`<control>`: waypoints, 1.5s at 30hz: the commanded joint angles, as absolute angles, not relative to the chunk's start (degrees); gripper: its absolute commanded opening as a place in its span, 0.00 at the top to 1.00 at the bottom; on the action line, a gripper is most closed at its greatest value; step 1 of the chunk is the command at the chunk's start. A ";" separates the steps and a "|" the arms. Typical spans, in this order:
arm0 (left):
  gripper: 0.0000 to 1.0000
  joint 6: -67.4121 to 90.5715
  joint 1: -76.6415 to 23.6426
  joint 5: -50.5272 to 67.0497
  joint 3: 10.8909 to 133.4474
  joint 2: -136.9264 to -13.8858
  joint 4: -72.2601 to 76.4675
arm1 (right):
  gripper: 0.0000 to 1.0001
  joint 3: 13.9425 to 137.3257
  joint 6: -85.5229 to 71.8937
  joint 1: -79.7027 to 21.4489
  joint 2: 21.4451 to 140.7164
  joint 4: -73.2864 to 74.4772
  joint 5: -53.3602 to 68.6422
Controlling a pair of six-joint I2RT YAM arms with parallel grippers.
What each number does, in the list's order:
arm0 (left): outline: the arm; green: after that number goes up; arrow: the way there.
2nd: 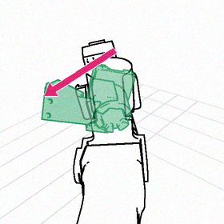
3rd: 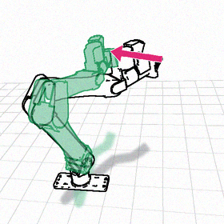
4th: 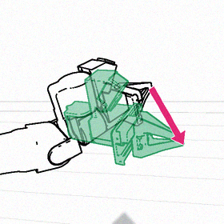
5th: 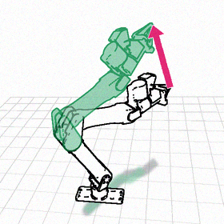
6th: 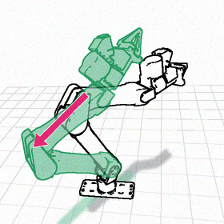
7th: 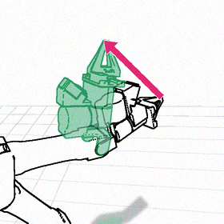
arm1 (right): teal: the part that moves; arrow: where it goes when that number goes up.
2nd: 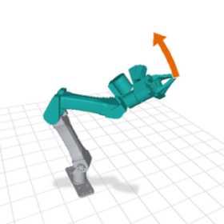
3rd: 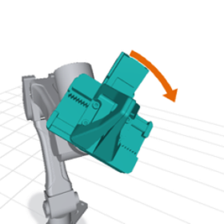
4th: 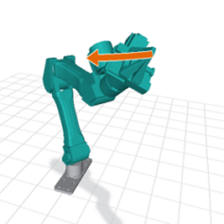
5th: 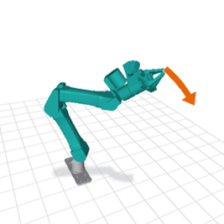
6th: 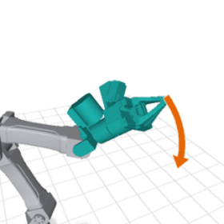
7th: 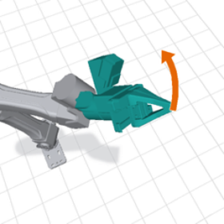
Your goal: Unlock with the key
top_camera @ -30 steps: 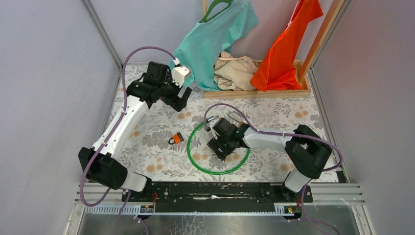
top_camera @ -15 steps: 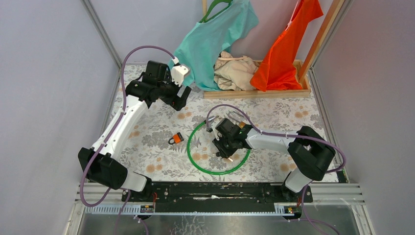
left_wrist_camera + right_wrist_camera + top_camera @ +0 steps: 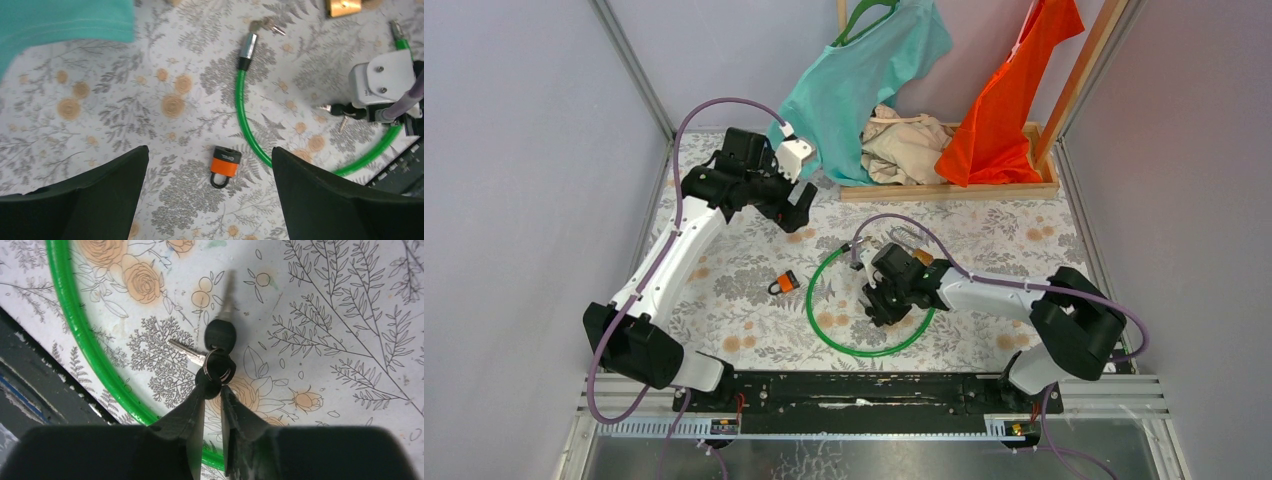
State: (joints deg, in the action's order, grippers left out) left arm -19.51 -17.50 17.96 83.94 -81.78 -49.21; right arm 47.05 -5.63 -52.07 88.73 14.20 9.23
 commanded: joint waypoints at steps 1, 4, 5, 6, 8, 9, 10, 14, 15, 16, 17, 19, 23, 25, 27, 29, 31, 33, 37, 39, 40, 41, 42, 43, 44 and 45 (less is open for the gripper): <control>0.02 -22.39 -17.04 27.77 80.19 -79.60 -51.14 | 1.00 45.47 -4.05 -52.29 81.96 10.39 11.63; 0.02 -25.09 -17.05 35.69 76.84 -78.11 -51.43 | 1.00 43.98 -3.08 -52.27 77.75 8.29 12.73; 0.02 -26.83 -17.04 38.87 75.42 -77.41 -51.37 | 1.00 43.66 -2.81 -52.23 76.49 7.92 13.00; 0.02 -28.10 -17.04 42.93 73.69 -76.60 -51.17 | 1.00 43.46 -2.50 -52.23 75.50 7.80 13.34; 0.02 -29.63 -17.05 48.45 70.55 -74.82 -49.72 | 1.00 43.41 -1.92 -52.22 73.91 8.03 13.79; 0.02 -30.40 -17.06 50.66 68.83 -74.38 -48.73 | 1.00 43.47 -1.90 -52.28 73.53 8.25 13.58; 0.01 -31.31 -17.03 52.37 67.45 -73.71 -47.85 | 1.00 43.58 -1.90 -52.26 73.30 8.77 13.01; 0.00 -32.17 -16.96 53.98 66.76 -74.31 -47.07 | 0.47 41.70 -7.11 -52.14 72.91 6.54 10.19; 0.00 -32.87 -16.95 54.22 67.32 -74.61 -47.81 | 0.25 40.23 -8.79 -52.18 72.61 4.97 9.71; 0.00 -33.79 -16.84 54.38 67.94 -74.82 -48.49 | 0.17 38.78 -10.12 -52.18 72.15 3.41 9.04; 0.00 -33.77 -16.79 53.92 68.49 -74.85 -48.67 | 0.04 37.61 -10.79 -52.20 71.52 2.57 7.53; 0.00 -32.07 -16.64 51.17 70.56 -74.80 -48.69 | 0.01 36.54 -12.61 -52.13 68.78 2.39 2.81; 0.00 -29.54 -16.00 45.69 75.03 -73.23 -49.64 | 0.01 33.97 -22.82 -51.74 60.14 -0.05 -8.19; 0.00 -29.40 -15.46 44.50 73.70 -70.96 -47.43 | 0.01 35.22 -24.62 -51.36 59.60 3.34 -9.36; 0.00 -28.84 -15.18 43.92 74.03 -70.78 -47.56 | 0.01 36.66 -20.79 -51.14 61.61 3.64 -2.87; 0.00 -28.10 -15.10 43.90 74.99 -71.73 -48.19 | 0.00 36.57 -19.36 -51.25 64.38 2.75 3.22; 0.00 -30.21 -14.94 45.53 75.75 -72.69 -50.61 | 0.07 36.40 -19.17 -51.30 66.52 2.69 5.30; 0.00 -31.25 -14.99 46.81 76.60 -73.75 -52.35 | 0.17 36.13 -18.72 -51.40 68.58 2.76 6.89; 0.00 -32.13 -14.86 47.53 78.58 -76.23 -55.20 | 0.24 36.66 -18.63 -51.95 73.08 3.81 8.43; 0.00 -32.17 -14.78 47.59 78.81 -76.81 -55.75 | 0.25 37.14 -18.47 -53.08 74.73 3.94 7.68; 0.00 -32.17 -14.77 47.71 78.81 -76.89 -55.73 | 0.26 37.66 -18.33 -53.48 75.52 4.35 7.43; 0.00 -32.18 -14.75 47.73 78.90 -77.02 -55.77 | 0.26 38.31 -18.10 -53.87 76.38 4.76 7.30; 0.00 -32.17 -14.76 47.73 79.04 -77.05 -55.73 | 0.27 38.76 -18.01 -54.26 77.14 5.01 6.92; 0.00 -32.17 -14.77 47.65 79.17 -77.15 -55.72 | 0.28 39.46 -17.94 -54.45 78.00 5.50 6.51; 0.00 -32.18 -14.81 47.59 79.38 -77.24 -55.72 | 0.29 40.30 -17.81 -54.67 79.01 6.29 6.01; 0.00 -32.17 -14.74 47.48 79.55 -77.30 -55.80 | 0.31 40.98 -17.68 -55.01 79.92 7.00 5.45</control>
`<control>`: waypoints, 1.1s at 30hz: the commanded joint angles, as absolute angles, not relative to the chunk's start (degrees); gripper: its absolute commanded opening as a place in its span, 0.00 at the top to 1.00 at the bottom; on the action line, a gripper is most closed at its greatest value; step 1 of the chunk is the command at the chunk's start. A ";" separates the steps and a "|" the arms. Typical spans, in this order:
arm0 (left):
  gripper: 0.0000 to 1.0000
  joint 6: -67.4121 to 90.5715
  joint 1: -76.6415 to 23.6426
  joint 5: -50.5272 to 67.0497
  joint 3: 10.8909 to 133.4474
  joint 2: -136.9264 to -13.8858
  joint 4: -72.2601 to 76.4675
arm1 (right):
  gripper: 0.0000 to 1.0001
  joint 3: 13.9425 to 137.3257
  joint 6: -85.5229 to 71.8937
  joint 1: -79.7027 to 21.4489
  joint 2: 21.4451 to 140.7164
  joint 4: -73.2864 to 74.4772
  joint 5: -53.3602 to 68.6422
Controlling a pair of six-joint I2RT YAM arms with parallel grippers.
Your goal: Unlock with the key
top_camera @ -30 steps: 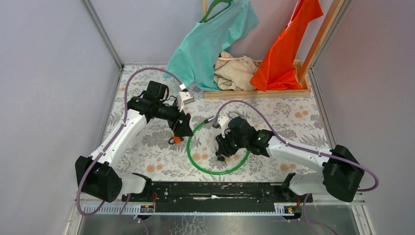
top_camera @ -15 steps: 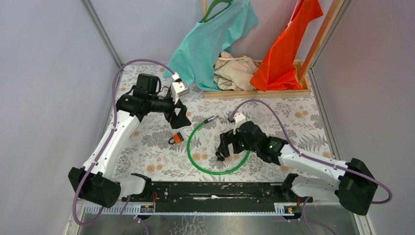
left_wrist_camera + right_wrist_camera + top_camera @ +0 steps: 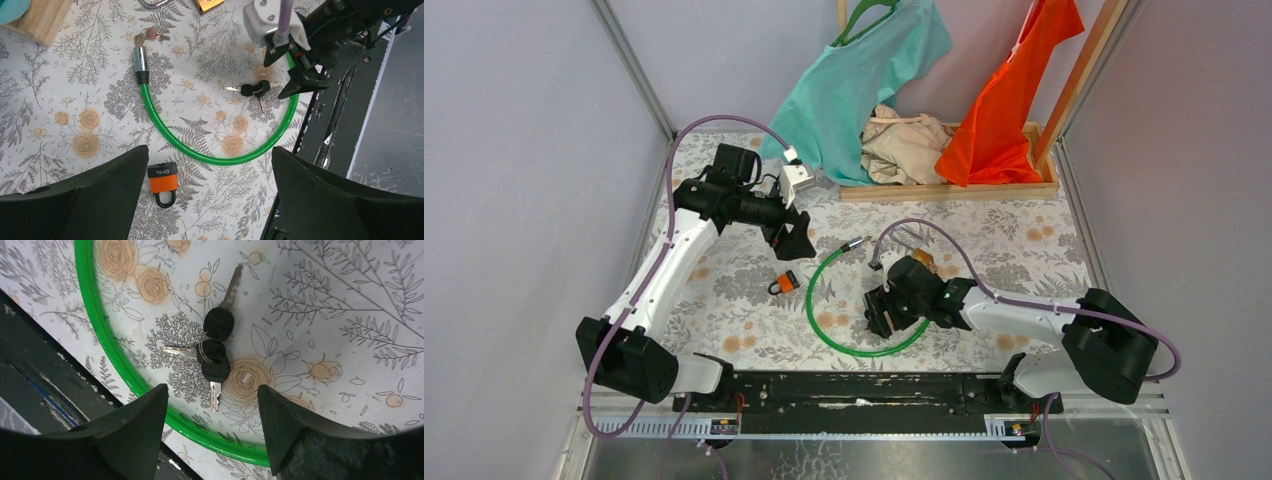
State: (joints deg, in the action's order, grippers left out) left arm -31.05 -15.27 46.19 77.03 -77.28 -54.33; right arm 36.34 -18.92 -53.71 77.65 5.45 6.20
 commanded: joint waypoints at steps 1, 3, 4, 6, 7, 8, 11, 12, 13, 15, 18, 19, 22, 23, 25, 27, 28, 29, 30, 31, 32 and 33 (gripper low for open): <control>0.00 -32.21 -14.76 47.46 79.74 -77.34 -55.75 | 0.32 41.70 -17.62 -55.24 80.94 7.71 4.97; 0.00 -32.17 -14.83 47.51 79.97 -77.28 -55.88 | 0.34 42.88 -17.58 -55.92 82.63 8.76 4.17; 0.00 -32.17 -14.77 47.50 79.99 -77.26 -55.83 | 0.36 43.41 -17.66 -56.13 83.42 9.16 3.69; 0.00 -32.24 -14.71 47.42 80.13 -77.11 -55.90 | 0.39 44.62 -17.56 -56.49 85.19 10.03 2.96; 0.00 -32.22 -14.76 47.31 80.18 -77.08 -55.95 | 0.41 45.29 -17.39 -56.63 86.44 10.64 2.72; 0.00 -32.21 -14.64 47.26 80.20 -76.96 -55.93 | 0.42 45.94 -17.14 -56.84 87.31 11.44 2.37; 0.00 -32.17 -14.68 46.76 80.38 -76.74 -56.12 | 0.46 47.09 -16.82 -57.33 89.13 12.82 1.67; 0.00 -32.17 -14.68 46.66 80.42 -76.53 -56.31 | 0.46 47.11 -16.79 -57.67 89.34 13.04 1.25; 0.00 -32.17 -14.68 46.45 80.41 -76.42 -56.46 | 0.47 47.04 -16.85 -57.86 89.42 13.10 1.07; 0.00 -33.45 -14.68 46.26 80.07 -76.05 -56.51 | 0.47 47.10 -17.01 -57.92 89.64 13.65 0.46; 0.00 -33.79 -14.61 46.27 79.84 -75.81 -56.54 | 0.52 46.87 -16.89 -58.01 89.74 13.95 -0.13; 0.00 -33.83 -14.60 46.25 79.76 -75.85 -56.59 | 0.55 46.78 -16.82 -58.03 89.74 14.02 -0.32; 0.00 -33.84 -14.59 46.16 79.56 -75.76 -56.52 | 0.67 46.60 -16.74 -58.22 89.67 14.37 -1.21; 0.00 -33.84 -14.59 46.11 79.54 -75.75 -56.58 | 0.70 46.51 -16.67 -58.31 89.53 14.40 -1.57; 0.00 -33.82 -14.63 46.06 79.38 -75.67 -56.53 | 0.78 46.28 -16.79 -58.59 89.03 14.30 -2.37; 0.00 -33.88 -14.60 46.10 78.94 -75.47 -56.57 | 0.82 46.06 -16.70 -58.91 88.56 14.09 -2.94; 0.00 -33.88 -14.60 46.14 78.82 -75.46 -56.55 | 0.84 46.06 -16.61 -59.04 88.39 14.06 -3.36; 0.00 -33.85 -14.59 46.01 78.68 -75.42 -56.57 | 0.85 46.01 -16.49 -59.18 88.16 14.08 -3.76; 0.00 -33.92 -14.59 45.94 78.43 -75.37 -56.58 | 0.86 46.05 -16.37 -59.37 87.90 14.11 -4.34; 0.00 -33.97 -14.59 45.86 78.26 -75.33 -56.62 | 0.88 46.05 -16.28 -59.49 87.56 14.08 -4.97; 0.00 -34.01 -14.59 45.68 78.11 -75.24 -56.60 | 0.88 45.98 -16.27 -59.52 87.03 13.84 -5.41; 0.00 -34.17 -14.59 45.62 77.97 -75.22 -56.65 | 0.90 45.94 -16.18 -59.55 86.48 13.68 -5.85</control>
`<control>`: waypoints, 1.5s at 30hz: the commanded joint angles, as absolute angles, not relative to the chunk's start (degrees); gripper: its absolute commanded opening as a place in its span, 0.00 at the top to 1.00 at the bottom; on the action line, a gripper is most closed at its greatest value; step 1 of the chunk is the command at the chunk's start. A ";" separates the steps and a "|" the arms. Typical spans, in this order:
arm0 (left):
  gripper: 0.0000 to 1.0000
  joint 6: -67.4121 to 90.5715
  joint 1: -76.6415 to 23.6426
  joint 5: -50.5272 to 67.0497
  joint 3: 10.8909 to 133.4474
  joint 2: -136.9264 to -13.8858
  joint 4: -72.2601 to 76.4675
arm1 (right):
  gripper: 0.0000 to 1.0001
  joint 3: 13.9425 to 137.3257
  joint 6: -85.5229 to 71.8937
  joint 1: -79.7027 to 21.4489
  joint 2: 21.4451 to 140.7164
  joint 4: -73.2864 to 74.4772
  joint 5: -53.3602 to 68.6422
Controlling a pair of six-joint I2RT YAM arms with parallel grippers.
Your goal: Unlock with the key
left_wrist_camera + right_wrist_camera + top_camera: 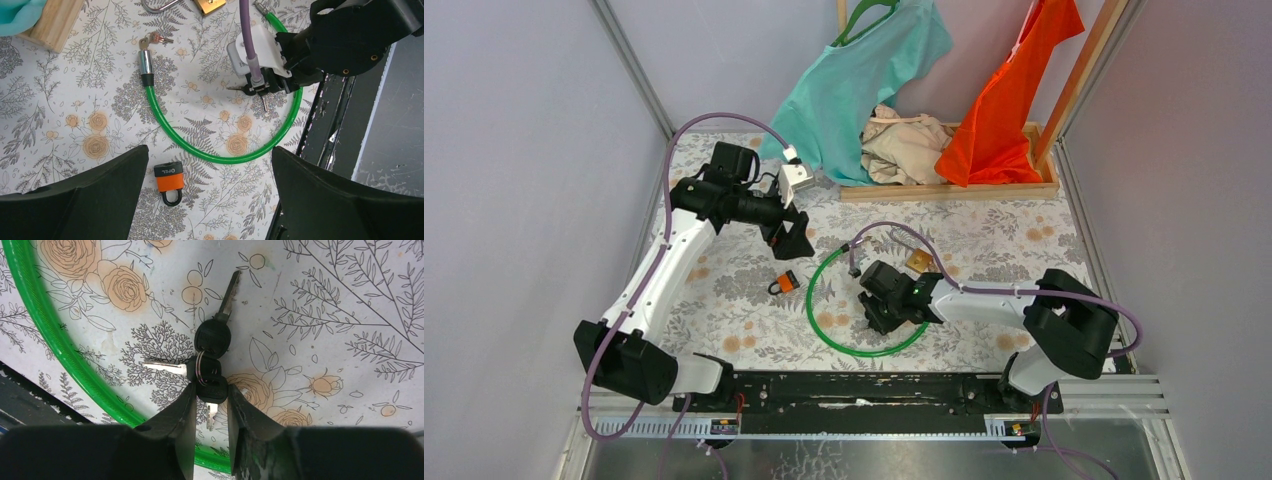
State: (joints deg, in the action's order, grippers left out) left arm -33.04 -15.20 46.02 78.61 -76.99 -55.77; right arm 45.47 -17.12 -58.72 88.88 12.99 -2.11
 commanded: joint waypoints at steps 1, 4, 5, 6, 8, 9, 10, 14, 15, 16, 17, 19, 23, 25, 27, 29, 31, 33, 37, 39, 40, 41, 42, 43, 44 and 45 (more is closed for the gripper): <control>0.00 -34.37 -14.57 45.54 77.88 -75.21 -56.91 | 0.92 45.89 -16.06 -59.56 85.77 13.53 -6.21; 0.00 -34.71 -14.59 45.42 77.20 -75.38 -57.13 | 0.95 46.01 -15.32 -59.60 82.68 13.31 -7.21; 0.00 -34.72 -14.59 45.62 76.88 -75.47 -57.14 | 0.96 45.88 -15.10 -59.59 81.25 13.05 -7.48; 0.00 -34.68 -14.57 46.20 76.45 -75.68 -57.13 | 0.96 45.66 -14.81 -59.59 79.78 12.67 -7.55; 0.00 -34.20 -14.54 48.49 75.39 -76.37 -57.14 | 0.97 45.35 -13.99 -59.61 76.96 12.48 -7.33; 0.00 -33.96 -14.63 50.34 74.75 -76.76 -57.13 | 0.97 45.35 -13.68 -59.61 75.63 12.67 -7.21; 0.00 -33.81 -14.56 52.39 73.94 -77.06 -57.19 | 0.98 45.40 -13.28 -59.60 74.49 12.91 -7.05; 0.00 -37.42 -14.57 65.24 68.62 -77.80 -57.58 | 1.00 47.21 -11.67 -59.60 70.48 15.54 -4.25; 0.00 -40.50 -14.59 70.17 66.55 -77.76 -58.44 | 1.00 48.21 -11.35 -59.67 69.75 17.18 -3.15; 0.00 -43.69 -14.59 73.45 65.14 -77.71 -59.46 | 1.00 49.43 -11.02 -59.73 69.11 18.55 -2.06; 0.00 -46.68 -14.63 76.34 64.11 -77.64 -60.33 | 1.00 50.90 -10.89 -59.77 68.57 20.13 -1.04; 0.00 -49.76 -15.01 80.27 62.64 -77.89 -60.71 | 1.00 54.49 -10.77 -59.78 67.94 23.62 1.41; 0.00 -55.85 -16.63 83.27 63.04 -79.52 -64.09 | 1.00 63.30 -12.71 -59.94 67.71 29.52 4.91; 0.00 -60.38 -17.49 83.34 64.05 -80.59 -67.38 | 1.00 67.54 -14.21 -59.94 67.88 30.92 6.29; 0.00 -66.44 -18.34 83.25 65.41 -82.00 -71.84 | 1.00 71.37 -15.62 -60.02 68.50 31.71 8.18; 0.00 -73.26 -18.78 83.36 67.40 -83.57 -77.57 | 1.00 75.18 -16.81 -60.11 69.81 32.91 9.36; 0.01 -78.34 -18.81 83.86 69.77 -85.43 -83.04 | 1.00 78.38 -17.80 -60.34 71.47 33.79 10.34; 0.03 -78.51 -18.89 84.46 70.40 -85.69 -83.32 | 1.00 80.77 -18.70 -60.59 72.52 34.15 10.98; 0.06 -80.40 -19.44 85.28 69.84 -83.44 -83.32 | 1.00 84.24 -19.29 -60.97 74.25 35.21 11.32; 0.08 -80.34 -19.87 85.60 69.97 -82.62 -83.32 | 1.00 84.56 -19.65 -61.16 74.44 35.26 11.38; 0.09 -80.40 -19.99 85.87 69.96 -82.28 -83.36 | 1.00 84.49 -19.83 -61.17 74.44 35.00 11.46; 0.10 -80.52 -20.20 86.07 69.92 -81.98 -83.33 | 1.00 84.40 -20.06 -61.24 74.37 34.77 11.62; 0.11 -80.59 -20.40 86.06 69.90 -81.72 -83.32 | 1.00 84.40 -20.24 -61.26 74.40 34.58 11.68; 0.12 -80.67 -20.77 85.99 69.90 -81.58 -83.36 | 1.00 84.38 -20.38 -61.34 74.44 34.45 11.64; 0.14 -80.76 -21.06 86.03 69.88 -81.39 -83.33 | 1.00 84.46 -20.61 -61.35 74.52 34.31 11.61; 0.16 -80.79 -21.35 86.04 69.93 -81.38 -83.32 | 1.00 84.52 -20.76 -61.35 74.60 34.17 11.60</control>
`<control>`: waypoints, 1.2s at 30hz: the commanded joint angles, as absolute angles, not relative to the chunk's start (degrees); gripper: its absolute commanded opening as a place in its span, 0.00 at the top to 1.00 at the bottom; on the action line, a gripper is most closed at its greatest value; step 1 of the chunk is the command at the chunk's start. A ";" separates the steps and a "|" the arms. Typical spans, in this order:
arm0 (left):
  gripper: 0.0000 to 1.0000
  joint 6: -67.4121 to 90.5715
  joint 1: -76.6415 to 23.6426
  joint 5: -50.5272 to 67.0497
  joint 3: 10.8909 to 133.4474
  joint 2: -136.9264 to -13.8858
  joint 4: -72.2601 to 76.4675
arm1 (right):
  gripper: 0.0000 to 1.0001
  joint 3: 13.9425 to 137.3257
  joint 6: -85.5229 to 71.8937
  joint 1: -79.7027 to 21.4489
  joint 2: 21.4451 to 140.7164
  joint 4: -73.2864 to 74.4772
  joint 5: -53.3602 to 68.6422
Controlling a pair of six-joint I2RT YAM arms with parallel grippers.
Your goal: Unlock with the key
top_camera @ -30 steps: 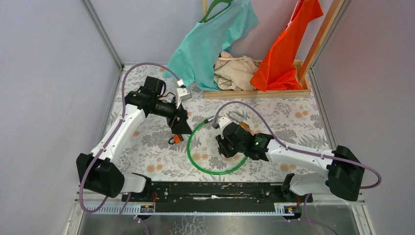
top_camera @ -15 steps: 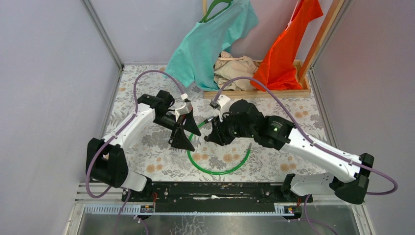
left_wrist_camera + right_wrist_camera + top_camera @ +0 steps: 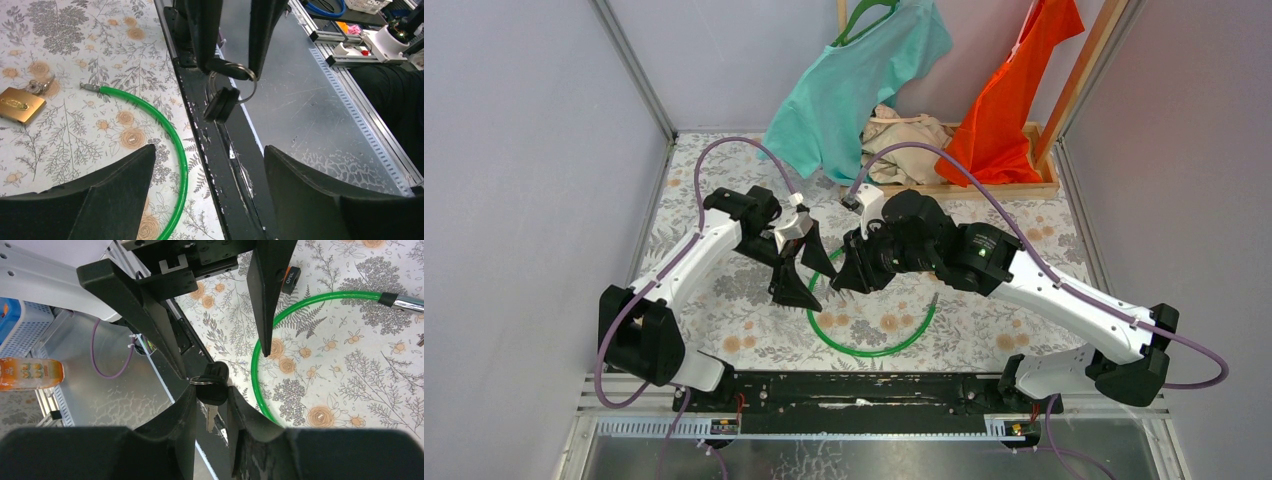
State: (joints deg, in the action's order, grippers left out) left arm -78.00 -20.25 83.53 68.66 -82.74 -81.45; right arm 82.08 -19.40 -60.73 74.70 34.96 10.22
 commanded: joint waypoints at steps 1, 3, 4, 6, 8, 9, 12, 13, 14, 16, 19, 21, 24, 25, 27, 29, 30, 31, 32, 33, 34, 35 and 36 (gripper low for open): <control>0.18 -80.73 -21.66 86.04 69.97 -81.31 -83.32 | 1.00 84.50 -20.89 -61.41 74.62 34.04 11.49; 0.22 -80.71 -21.88 86.04 70.03 -81.16 -83.32 | 1.00 84.49 -21.07 -61.48 74.65 34.06 11.11; 0.24 -80.71 -21.94 86.11 70.07 -81.13 -83.32 | 1.00 84.48 -21.10 -61.43 74.62 34.12 10.94; 0.27 -80.65 -21.97 86.19 70.14 -81.16 -83.32 | 1.00 84.47 -21.37 -61.47 74.69 34.06 10.58; 0.31 -80.47 -22.05 86.31 70.38 -81.13 -83.32 | 1.00 84.38 -21.56 -61.52 74.79 34.12 10.11; 0.34 -80.45 -22.06 86.29 70.52 -81.12 -83.32 | 1.00 84.44 -21.57 -61.60 74.86 34.17 9.77; 0.41 -80.33 -22.16 86.29 70.74 -80.82 -83.37 | 1.00 84.34 -21.76 -61.78 74.97 34.43 8.96; 0.43 -80.40 -22.15 86.24 70.63 -80.76 -83.33 | 1.00 84.33 -21.81 -61.92 74.97 34.50 8.77; 0.44 -80.49 -22.15 86.22 70.58 -80.63 -83.32 | 1.00 84.35 -21.87 -61.99 74.97 34.46 8.52; 0.45 -80.58 -22.15 86.22 70.57 -80.74 -83.32 | 1.00 84.46 -22.07 -62.05 75.04 34.47 8.04; 0.47 -80.70 -22.15 86.13 70.50 -80.95 -83.32 | 1.00 84.67 -22.52 -62.35 75.36 34.44 7.40; 0.48 -80.76 -22.14 86.07 70.50 -81.05 -83.32 | 1.00 85.02 -22.90 -62.66 75.57 34.50 6.94; 0.50 -80.85 -22.32 86.29 70.62 -81.32 -83.32 | 1.00 85.29 -23.32 -62.91 75.74 34.33 6.40; 0.51 -80.86 -22.30 86.35 70.64 -81.42 -83.32 | 1.00 85.46 -23.44 -62.98 75.82 34.29 6.27; 0.52 -80.88 -22.46 86.48 70.66 -81.55 -83.32 | 1.00 85.69 -23.70 -63.20 76.01 34.37 5.63; 0.53 -81.07 -22.58 86.57 70.43 -81.56 -83.32 | 1.00 85.86 -23.90 -63.35 76.11 34.38 4.91; 0.54 -81.17 -22.61 86.45 70.21 -81.47 -83.32 | 1.00 85.87 -24.00 -63.37 76.07 34.37 4.65; 0.55 -81.25 -22.67 86.44 70.15 -81.39 -83.32 | 1.00 85.91 -24.09 -63.37 76.03 34.32 4.39; 0.57 -81.24 -22.67 86.31 70.12 -81.42 -83.32 | 1.00 86.00 -24.16 -63.45 76.03 34.28 4.20; 0.60 -81.31 -22.68 86.13 70.08 -81.42 -83.36 | 1.00 86.08 -24.23 -63.46 76.10 34.29 4.14; 0.62 -81.30 -22.61 86.07 70.15 -81.53 -83.33 | 1.00 86.17 -24.23 -63.54 76.16 34.25 4.11; 0.64 -81.27 -22.71 85.97 70.22 -81.66 -83.32 | 1.00 86.21 -24.40 -63.54 76.20 34.27 4.05; 0.66 -81.22 -22.63 85.86 70.30 -81.77 -83.32 | 1.00 86.22 -24.40 -63.69 76.24 34.24 4.00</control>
State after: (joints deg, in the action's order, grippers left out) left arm -79.64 -22.26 84.58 68.79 -81.84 -82.19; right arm 83.09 -23.57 -62.85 76.16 35.29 5.43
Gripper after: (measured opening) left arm 0.368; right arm 0.301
